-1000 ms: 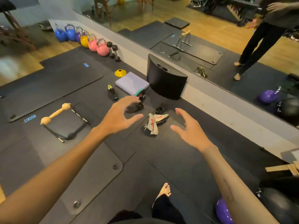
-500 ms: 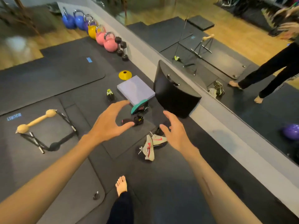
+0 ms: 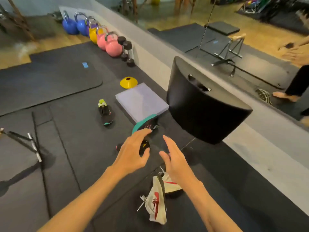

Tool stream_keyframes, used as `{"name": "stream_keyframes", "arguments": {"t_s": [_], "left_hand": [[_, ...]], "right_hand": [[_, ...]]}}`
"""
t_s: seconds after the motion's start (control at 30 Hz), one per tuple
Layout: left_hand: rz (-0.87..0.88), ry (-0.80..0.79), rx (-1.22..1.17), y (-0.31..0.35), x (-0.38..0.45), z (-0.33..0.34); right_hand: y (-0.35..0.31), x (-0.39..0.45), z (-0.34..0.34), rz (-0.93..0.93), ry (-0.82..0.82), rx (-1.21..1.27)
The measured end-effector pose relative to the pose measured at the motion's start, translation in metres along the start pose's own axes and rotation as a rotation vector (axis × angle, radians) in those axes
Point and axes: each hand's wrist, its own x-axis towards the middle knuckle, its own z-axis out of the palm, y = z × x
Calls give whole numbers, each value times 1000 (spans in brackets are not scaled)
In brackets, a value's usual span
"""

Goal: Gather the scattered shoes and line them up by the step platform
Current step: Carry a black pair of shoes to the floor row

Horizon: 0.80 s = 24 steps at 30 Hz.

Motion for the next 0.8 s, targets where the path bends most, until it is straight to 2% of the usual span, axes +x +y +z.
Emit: {"name": "stream_keyframes", "arguments": {"t_s": [0.2, 0.37, 0.5, 0.57, 0.63, 0.7, 0.8], "left_hand": [[3, 20, -139, -102, 10, 156], [79, 125, -185, -159, 28, 216], [179, 141, -60, -200, 42, 256], [84, 55, 135, -219, 55, 270], [-106, -34, 332, -233, 69, 278], [-264, -75, 409, -244, 75, 279], [-383, -135, 418, -263, 73, 285]], "right_hand": [[117, 72, 108, -89, 260, 164], [183, 110, 143, -145, 354, 161], [219, 119, 151, -175, 355, 11], [231, 126, 147, -82, 288, -230], [242, 126, 134, 63, 243, -455], [252, 120, 124, 213, 239, -574], [272, 109, 121, 380, 186, -652]]}}
